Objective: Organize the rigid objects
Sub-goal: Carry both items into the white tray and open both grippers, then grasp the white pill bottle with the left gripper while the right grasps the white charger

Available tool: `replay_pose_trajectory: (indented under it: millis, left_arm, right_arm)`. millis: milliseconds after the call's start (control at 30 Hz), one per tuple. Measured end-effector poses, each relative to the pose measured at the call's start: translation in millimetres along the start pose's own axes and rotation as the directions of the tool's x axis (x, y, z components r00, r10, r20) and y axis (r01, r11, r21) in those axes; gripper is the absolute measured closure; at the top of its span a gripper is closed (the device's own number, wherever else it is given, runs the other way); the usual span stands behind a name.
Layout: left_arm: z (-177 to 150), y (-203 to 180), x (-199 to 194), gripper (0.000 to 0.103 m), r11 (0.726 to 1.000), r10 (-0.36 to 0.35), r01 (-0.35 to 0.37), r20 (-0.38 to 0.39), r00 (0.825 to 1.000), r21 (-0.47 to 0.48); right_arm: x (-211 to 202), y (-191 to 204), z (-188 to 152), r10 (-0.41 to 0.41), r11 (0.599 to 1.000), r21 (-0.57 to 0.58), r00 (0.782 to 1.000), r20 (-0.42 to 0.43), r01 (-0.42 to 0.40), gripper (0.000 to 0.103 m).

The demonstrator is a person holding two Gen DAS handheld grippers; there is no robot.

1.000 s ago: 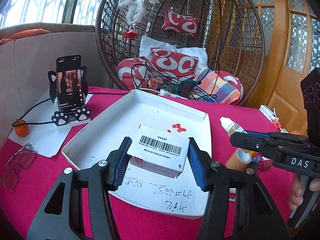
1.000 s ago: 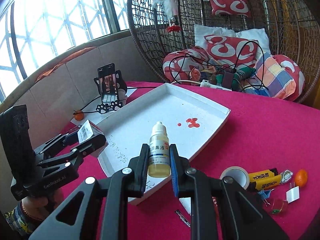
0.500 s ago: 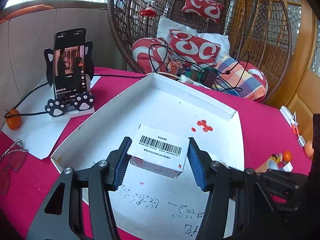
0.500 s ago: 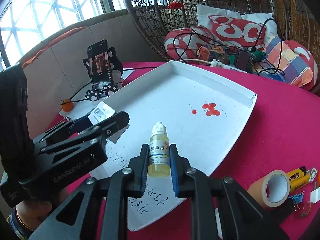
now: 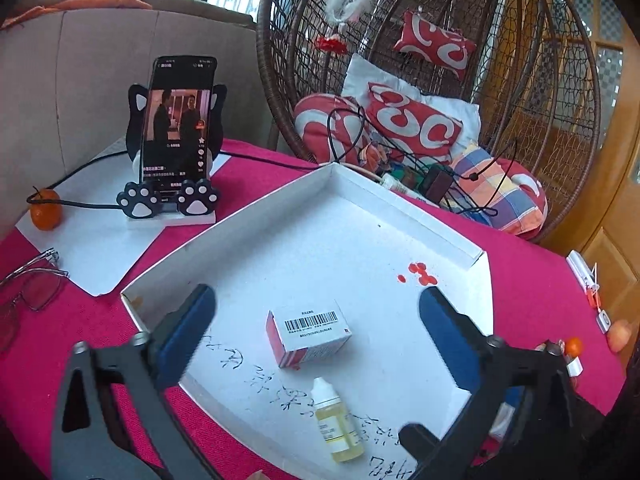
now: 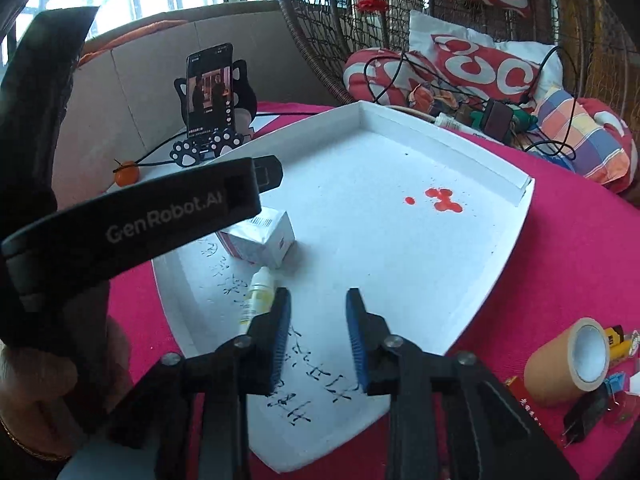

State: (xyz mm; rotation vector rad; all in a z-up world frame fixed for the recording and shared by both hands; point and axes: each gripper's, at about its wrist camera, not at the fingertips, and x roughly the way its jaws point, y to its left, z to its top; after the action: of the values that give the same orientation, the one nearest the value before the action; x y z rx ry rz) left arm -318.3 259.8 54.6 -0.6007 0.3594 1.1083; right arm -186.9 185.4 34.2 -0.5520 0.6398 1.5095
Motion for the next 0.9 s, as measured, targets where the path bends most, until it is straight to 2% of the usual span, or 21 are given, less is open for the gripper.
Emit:
replay_pose_trajectory:
  millis: [33, 167, 233, 333, 467, 600, 767, 833, 900]
  left_arm:
    - [-2, -1, -5, 0.000, 1.000, 0.011, -0.011, 0.017, 1.000, 0.004]
    - [-7, -7, -19, 0.000, 1.000, -0.008, 0.008, 0.036, 0.999, 0.010]
    - [-11, -11, -27, 0.000, 0.999, -0.032, 0.031, 0.048, 0.998, 0.016]
    - [-15, -19, -40, 0.000, 0.997, -0.060, 0.057, 0.066, 0.996, 0.046]
    - [-21, -32, -46, 0.000, 0.992, -0.100, 0.096, 0.054, 0.994, 0.077]
    - [-27, -43, -46, 0.000, 0.986, -0.150, 0.147, 0.030, 0.988, 0.082]
    - [-30, -57, -52, 0.000, 0.977, -0.180, 0.176, 0.022, 0.983, 0.122]
    - [-33, -66, -53, 0.000, 0.968, -0.201, 0.198, 0.006, 0.980, 0.157]
    - [-38, -80, -52, 0.000, 0.951, -0.228, 0.231, -0.036, 0.973, 0.206]
  right_arm:
    - [-8, -3, -3, -0.011, 1.000, 0.012, 0.999, 0.033, 0.011, 0.011]
    - [-41, -19, -11, -0.044, 0.998, 0.059, 0.990, 0.134, 0.037, 0.007]
    - [-57, -27, -14, -0.061, 0.996, 0.073, 0.982, 0.176, 0.048, 0.000]
    - [-82, -42, -16, -0.124, 0.990, 0.100, 0.961, 0.248, 0.102, 0.000]
    - [-114, -72, -20, -0.202, 0.968, 0.206, 0.927, 0.317, 0.140, 0.000]
    - [-143, -101, -25, -0.270, 0.935, 0.325, 0.883, 0.385, 0.144, 0.000]
    - [-168, -121, -27, -0.352, 0.900, 0.401, 0.830, 0.433, 0.172, 0.000]
    - [-173, -127, -28, -0.373, 0.886, 0.429, 0.819, 0.437, 0.175, 0.000]
    - [-174, -135, -32, -0.384, 0.874, 0.454, 0.817, 0.430, 0.172, 0.000]
